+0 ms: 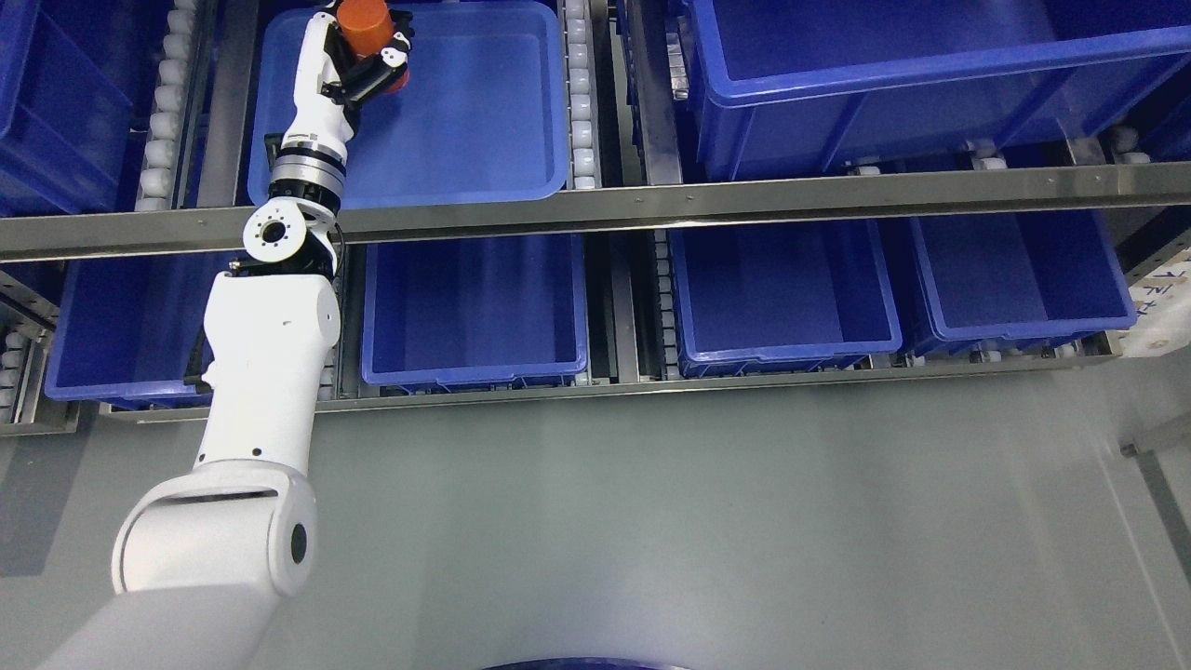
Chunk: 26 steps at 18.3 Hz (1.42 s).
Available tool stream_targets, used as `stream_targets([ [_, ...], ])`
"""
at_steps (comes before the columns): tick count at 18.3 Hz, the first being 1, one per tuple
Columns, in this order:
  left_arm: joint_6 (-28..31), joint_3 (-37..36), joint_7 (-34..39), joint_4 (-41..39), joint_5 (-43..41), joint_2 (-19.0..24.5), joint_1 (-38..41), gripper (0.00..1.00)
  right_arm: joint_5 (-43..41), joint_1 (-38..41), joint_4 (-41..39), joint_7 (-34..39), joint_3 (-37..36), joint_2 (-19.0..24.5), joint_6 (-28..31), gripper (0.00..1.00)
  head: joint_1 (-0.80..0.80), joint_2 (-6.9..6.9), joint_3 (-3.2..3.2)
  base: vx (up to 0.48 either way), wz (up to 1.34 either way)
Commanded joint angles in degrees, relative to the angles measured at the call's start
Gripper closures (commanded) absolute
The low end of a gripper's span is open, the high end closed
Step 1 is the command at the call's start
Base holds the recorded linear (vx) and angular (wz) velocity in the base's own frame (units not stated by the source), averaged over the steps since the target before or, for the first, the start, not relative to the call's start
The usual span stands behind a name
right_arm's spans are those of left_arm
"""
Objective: Grab orange capacitor from left shelf to right desk
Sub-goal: 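Carry the capacitor in the left hand while turning toward the steel table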
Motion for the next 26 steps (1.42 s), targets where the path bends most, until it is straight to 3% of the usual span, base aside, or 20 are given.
stream_targets([
  [1,-0.49,-1.88,-2.12,-31.73,7.22,-0.14,10.21,0.99,0.0,0.09,-1.93,-0.04,-0.62,-1.0,-0.06,0.0,0.0,0.0,0.0,0.0,0.0],
  [4,-4.7,-2.33,-2.3,-39.21,7.22,-0.14,14.52,0.98,0.0,0.09,-1.93,-0.04,-0.62,-1.0,-0.06,0.0,0.0,0.0,0.0,0.0,0.0],
  [10,-17.35,-5.83,-2.39,-44.41,7.13,-0.14,19.88,0.98,0.0,0.09,-1.93,-0.04,-0.62,-1.0,-0.06,0.0,0.0,0.0,0.0,0.001,-0.01],
  [21,-17.72,-3.73,-2.12,-47.49,7.04,-0.09,23.15,0.98,0.0,0.09,-1.93,-0.04,-0.62,-1.0,-0.14,0.0,0.0,0.0,0.0,-0.032,-0.43],
  [26,-14.04,-6.36,-2.12,-47.49,7.04,-0.14,22.71,0.98,0.0,0.09,-1.93,-0.04,-0.62,-1.0,-0.06,0.0,0.0,0.0,0.0,-0.02,-0.94],
])
